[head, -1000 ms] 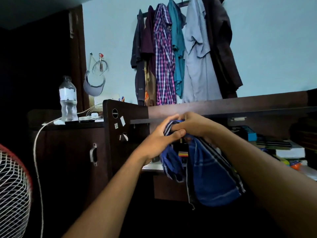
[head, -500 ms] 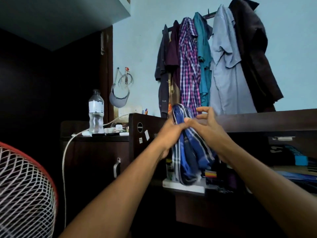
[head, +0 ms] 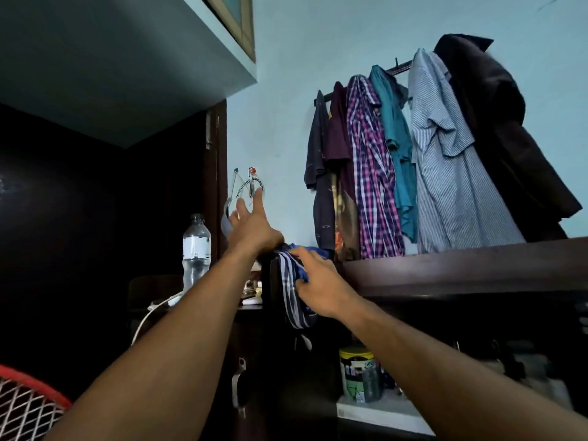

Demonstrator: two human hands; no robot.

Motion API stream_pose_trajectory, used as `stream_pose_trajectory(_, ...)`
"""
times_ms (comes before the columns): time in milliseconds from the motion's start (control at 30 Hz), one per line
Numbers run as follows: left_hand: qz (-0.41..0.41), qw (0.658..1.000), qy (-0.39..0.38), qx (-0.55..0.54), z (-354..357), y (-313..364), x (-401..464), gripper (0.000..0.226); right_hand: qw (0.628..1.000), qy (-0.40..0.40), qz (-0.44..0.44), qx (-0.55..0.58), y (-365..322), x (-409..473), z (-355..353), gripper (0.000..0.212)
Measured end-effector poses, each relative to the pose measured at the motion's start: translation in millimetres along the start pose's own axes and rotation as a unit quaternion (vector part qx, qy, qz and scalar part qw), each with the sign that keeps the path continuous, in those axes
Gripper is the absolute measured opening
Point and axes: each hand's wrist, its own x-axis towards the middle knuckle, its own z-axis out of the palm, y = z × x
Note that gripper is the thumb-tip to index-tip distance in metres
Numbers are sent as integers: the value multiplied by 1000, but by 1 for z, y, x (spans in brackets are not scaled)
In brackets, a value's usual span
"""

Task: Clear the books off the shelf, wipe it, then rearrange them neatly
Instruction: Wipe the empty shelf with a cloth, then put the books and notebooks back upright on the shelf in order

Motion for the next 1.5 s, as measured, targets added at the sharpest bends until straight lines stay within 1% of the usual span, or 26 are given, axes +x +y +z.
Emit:
stream_pose_trajectory(33,62,998,-3,-19,2,-4,0,108,1000,4,0,-1,0,0,0,54)
stream_pose_trajectory(67,107,992,-45,-42,6,-6,-1,95,1000,1,-7,8,2,0,-1,54)
stream_pose_trajectory(100,110,985,-116,-63,8,-5,-2,82,1000,-5,-16,25,2,0,-3,55)
stream_pose_trajectory(167,32,962,-259,-79,10,0,-5,75,998,-20,-28,49,4,-4,-8,60)
stream_pose_trajectory(233,12,949,-311,-53,7,2,-4,72,997,-30,-31,58,8,-10,-12,66)
stream_pose_trajectory(300,47,947,-318,2,4,7,-3,64,997,-48,-31,56,12,-17,-16,71)
stream_pose_trajectory(367,69,945,-315,56,0,14,-3,56,996,-65,-24,58,13,-24,-21,70)
stream_pose_trajectory(433,74,948,-294,93,-1,18,-6,57,996,-47,-15,70,12,-33,-30,63)
stream_pose_trajectory(467,75,955,-266,109,-1,19,-7,61,996,-24,-12,86,12,-37,-35,59)
stream_pose_trajectory(533,76,976,-166,122,-4,25,-16,69,992,26,13,123,11,-47,-48,56)
stream_pose_trajectory(567,78,985,-114,107,-6,31,-24,68,989,48,29,139,9,-53,-55,55)
stream_pose_trajectory(633,118,991,-45,30,-2,61,-51,54,981,91,56,163,15,-80,-74,48)
stream_pose_trajectory(700,169,981,-45,-84,12,98,-90,40,972,132,70,180,23,-124,-93,38)
stream_pose_trajectory(767,198,953,-116,-196,45,134,-137,32,963,168,118,174,35,-187,-112,31)
stream_pose_trajectory(800,215,928,-179,-247,69,162,-177,31,957,188,159,151,42,-241,-128,28)
stream_pose_trajectory(867,217,875,-280,-330,109,188,-237,32,950,205,210,108,45,-314,-144,24)
stream_pose_trajectory(900,220,834,-344,-372,130,214,-285,30,937,219,263,71,43,-372,-159,23)
stream_pose_trajectory(933,220,804,-389,-393,142,226,-315,29,930,216,295,39,39,-405,-166,21)
stream_pose_trajectory(1000,252,702,-508,-431,158,280,-417,22,886,221,403,-54,17,-513,-199,20)
stream_pose_trajectory(1033,238,687,-525,-443,158,290,-443,19,884,198,416,-83,8,-539,-209,21)
stream_pose_trajectory(1067,242,686,-522,-445,159,296,-458,16,877,175,433,-114,0,-550,-218,22)
stream_pose_trajectory(1100,260,647,-550,-460,158,317,-497,16,855,165,468,-150,-20,-585,-234,23)
stream_pose_trajectory(1167,277,598,-591,-466,146,345,-557,15,821,147,518,-188,-55,-638,-263,23)
stream_pose_trajectory(1300,330,538,-628,-455,131,390,-646,16,760,123,585,-254,-117,-716,-312,27)
stream_pose_trajectory(1400,342,529,-625,-460,122,408,-673,25,718,114,626,-281,-148,-754,-334,29)
stream_pose_trajectory(1500,380,516,-631,-438,114,418,-692,47,686,123,655,-293,-168,-789,-344,30)
